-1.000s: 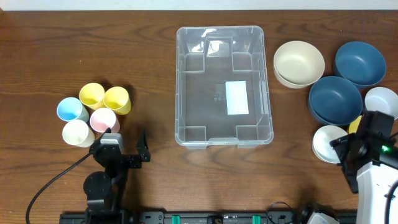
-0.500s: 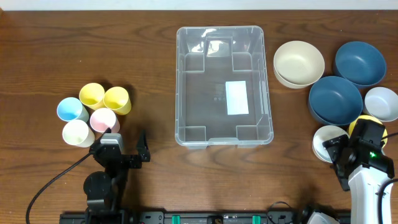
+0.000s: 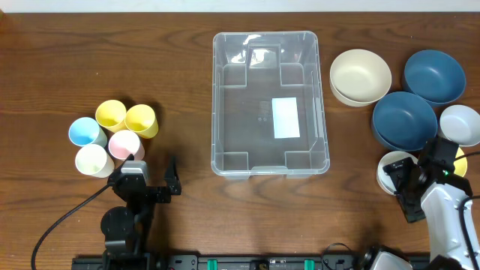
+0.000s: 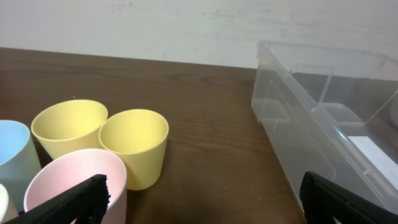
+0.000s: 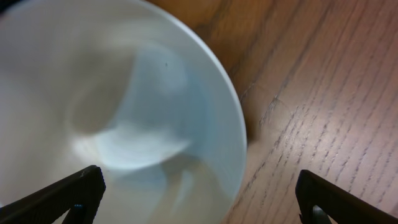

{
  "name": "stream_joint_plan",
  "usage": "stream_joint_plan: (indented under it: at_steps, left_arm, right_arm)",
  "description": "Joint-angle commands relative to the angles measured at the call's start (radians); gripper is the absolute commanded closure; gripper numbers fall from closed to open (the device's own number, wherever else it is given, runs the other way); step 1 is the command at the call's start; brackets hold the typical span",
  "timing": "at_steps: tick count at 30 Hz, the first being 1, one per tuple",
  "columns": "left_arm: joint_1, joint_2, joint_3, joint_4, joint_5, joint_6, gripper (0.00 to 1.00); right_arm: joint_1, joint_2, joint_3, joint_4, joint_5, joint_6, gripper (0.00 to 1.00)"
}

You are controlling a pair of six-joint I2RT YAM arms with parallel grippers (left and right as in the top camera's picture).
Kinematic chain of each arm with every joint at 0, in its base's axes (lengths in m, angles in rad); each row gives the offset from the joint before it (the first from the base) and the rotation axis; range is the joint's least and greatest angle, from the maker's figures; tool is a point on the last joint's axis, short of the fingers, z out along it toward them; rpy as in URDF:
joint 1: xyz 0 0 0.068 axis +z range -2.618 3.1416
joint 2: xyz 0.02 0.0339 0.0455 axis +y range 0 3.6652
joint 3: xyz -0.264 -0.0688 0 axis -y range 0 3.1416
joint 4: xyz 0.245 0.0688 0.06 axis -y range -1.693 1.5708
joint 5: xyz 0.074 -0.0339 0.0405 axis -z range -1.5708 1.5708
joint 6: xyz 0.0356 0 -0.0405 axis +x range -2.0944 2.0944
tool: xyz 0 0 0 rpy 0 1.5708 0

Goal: Pack container
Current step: 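Move the right gripper over the bowls on the right side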

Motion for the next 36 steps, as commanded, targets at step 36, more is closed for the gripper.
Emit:
stream_joint_plan:
  at_steps: [36]
  left_arm:
    - [0.007, -0.006, -0.025, -0.012, 0.010, 0.014, 0.02]
  right_arm:
    - [-0.002, -0.008, 0.394, -0.042, -0.360, -0.690, 0.01]
